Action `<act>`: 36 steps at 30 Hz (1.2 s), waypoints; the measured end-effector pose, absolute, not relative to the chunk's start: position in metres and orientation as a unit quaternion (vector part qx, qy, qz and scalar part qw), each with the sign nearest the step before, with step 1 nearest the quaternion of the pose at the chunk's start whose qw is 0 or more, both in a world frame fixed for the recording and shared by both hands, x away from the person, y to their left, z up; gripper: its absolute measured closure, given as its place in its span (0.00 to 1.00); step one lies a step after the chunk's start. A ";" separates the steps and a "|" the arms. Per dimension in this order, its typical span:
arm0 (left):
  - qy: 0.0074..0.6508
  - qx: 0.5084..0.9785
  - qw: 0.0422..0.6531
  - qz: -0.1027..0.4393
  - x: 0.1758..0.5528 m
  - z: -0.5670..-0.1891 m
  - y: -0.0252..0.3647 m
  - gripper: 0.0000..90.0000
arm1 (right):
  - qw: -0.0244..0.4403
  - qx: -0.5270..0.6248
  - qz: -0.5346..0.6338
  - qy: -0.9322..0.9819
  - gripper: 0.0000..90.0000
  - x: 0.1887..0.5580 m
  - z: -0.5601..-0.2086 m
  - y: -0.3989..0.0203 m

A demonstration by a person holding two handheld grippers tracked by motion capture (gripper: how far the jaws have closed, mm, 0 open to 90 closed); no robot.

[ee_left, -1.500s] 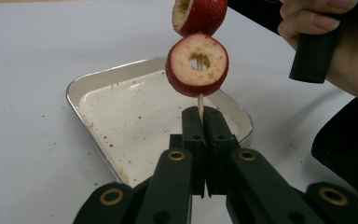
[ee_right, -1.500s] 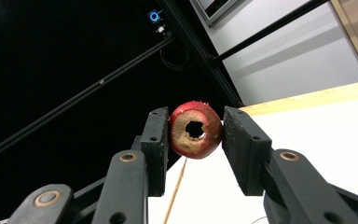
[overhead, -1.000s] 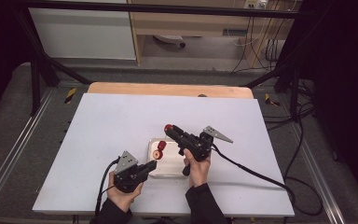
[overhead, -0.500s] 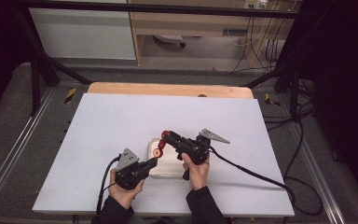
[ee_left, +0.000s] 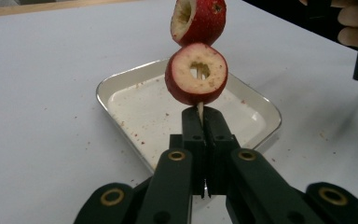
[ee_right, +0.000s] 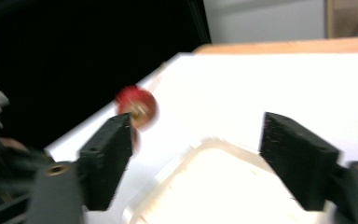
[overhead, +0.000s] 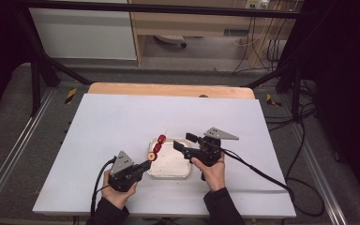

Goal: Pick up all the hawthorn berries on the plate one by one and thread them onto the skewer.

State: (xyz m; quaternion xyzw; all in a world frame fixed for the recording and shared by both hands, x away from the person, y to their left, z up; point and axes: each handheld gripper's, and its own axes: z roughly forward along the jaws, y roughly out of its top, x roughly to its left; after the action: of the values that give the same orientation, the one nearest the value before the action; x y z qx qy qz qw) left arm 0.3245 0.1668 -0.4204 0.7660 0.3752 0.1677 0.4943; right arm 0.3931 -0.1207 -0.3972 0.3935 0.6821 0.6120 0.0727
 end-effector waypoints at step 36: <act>0.377 0.823 0.408 0.118 0.362 -0.413 0.153 0.98 | 0.124 0.398 0.412 0.811 0.01 0.367 -0.454 -0.236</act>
State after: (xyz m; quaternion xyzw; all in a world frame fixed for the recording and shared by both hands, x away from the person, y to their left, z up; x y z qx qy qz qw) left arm 0.3620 0.1531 -0.4130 0.8234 0.3768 0.1181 0.4076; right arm 0.3672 -0.2361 -0.4542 0.3977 0.8105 0.4117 0.1239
